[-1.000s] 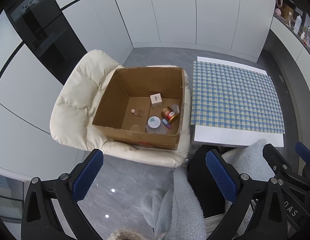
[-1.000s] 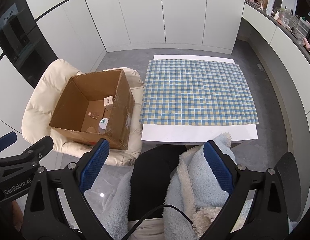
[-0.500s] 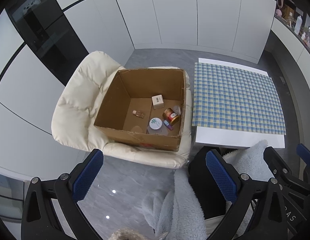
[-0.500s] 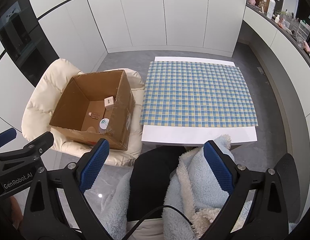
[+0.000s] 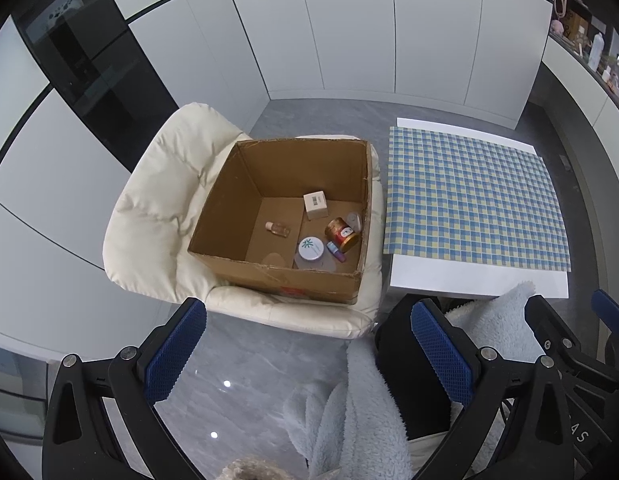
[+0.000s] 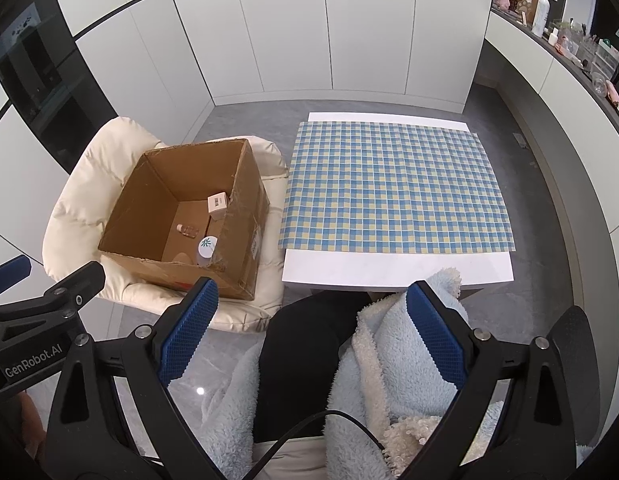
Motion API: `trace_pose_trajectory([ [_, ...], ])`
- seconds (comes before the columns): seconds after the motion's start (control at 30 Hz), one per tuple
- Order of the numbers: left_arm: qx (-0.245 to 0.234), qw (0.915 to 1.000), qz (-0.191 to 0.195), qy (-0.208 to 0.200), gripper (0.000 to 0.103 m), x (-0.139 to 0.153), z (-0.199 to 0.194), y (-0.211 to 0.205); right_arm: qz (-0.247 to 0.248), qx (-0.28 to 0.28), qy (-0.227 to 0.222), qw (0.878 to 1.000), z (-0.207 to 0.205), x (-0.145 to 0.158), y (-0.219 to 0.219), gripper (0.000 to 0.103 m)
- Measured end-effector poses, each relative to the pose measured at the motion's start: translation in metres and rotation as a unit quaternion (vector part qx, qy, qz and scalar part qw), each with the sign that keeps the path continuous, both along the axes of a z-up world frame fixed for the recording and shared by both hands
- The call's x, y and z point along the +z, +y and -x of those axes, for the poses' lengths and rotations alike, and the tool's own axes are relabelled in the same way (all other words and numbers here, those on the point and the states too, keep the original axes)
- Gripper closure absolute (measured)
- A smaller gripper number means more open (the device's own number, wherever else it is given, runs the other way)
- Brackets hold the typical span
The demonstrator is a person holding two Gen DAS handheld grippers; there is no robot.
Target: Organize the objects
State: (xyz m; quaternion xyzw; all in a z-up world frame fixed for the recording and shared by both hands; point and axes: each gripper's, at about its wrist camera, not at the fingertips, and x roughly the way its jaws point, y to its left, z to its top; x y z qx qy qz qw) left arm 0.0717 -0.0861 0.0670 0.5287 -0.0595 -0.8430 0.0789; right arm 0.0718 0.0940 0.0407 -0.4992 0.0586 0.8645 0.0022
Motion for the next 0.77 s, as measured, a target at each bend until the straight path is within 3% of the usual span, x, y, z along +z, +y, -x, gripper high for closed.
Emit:
trace_pose_trajectory([
  [0.77,0.004,1.0,-0.007,-0.001,0.001,-0.0007,0.0013,-0.0019,-0.001,0.001,-0.005,1.0,0.0004,-0.0025,-0.0002,0.006],
])
